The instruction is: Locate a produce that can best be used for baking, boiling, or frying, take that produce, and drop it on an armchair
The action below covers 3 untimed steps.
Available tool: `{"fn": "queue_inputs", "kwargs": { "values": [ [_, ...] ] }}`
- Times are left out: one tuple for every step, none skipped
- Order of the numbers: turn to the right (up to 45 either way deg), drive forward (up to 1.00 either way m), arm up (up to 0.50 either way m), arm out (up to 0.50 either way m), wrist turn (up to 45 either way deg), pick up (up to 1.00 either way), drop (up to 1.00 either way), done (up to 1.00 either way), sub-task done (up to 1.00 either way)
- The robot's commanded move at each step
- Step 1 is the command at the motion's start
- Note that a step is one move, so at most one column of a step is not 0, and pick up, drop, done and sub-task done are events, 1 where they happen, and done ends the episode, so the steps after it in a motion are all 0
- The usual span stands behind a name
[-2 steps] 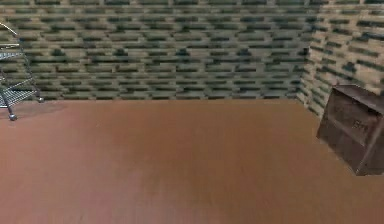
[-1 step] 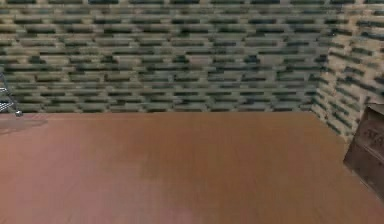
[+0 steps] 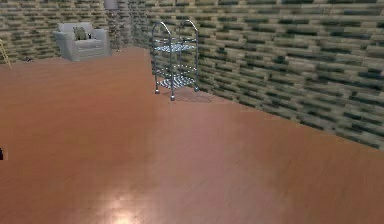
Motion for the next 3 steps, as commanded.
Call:
{"fn": "queue_inputs", "kwargs": {
  "values": [
    [-24.0,0.0,0.0,0.0,0.0,0.0,0.0,0.0,0.0],
    [0.0,1.0,0.0,0.0,0.0,0.0,0.0,0.0,0.0],
    [-27.0,0.0,0.0,0.0,0.0,0.0,0.0,0.0,0.0]
  ]
}}
